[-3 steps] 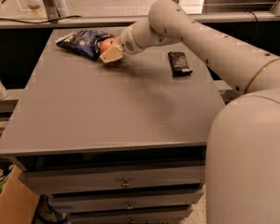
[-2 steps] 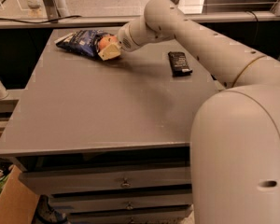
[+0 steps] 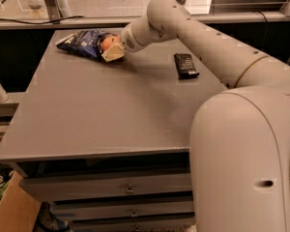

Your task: Move apple near blue chip bag

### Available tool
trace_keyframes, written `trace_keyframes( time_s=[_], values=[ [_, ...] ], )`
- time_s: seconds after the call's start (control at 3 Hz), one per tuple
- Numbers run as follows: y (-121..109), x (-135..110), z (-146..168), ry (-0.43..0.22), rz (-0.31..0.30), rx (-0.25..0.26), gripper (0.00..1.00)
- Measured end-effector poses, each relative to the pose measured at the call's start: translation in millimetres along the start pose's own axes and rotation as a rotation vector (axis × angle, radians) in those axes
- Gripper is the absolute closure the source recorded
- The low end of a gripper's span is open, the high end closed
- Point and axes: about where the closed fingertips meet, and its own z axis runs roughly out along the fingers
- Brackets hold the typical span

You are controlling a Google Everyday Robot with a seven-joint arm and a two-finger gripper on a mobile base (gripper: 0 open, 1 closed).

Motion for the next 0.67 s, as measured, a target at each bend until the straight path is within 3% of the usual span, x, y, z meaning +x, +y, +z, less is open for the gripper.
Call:
trace_keyframes(
  time_s=[0.67],
  values=[
    [-0.1, -0.5, -0.3, 0.000, 0.000, 0.000, 0.13]
  ],
)
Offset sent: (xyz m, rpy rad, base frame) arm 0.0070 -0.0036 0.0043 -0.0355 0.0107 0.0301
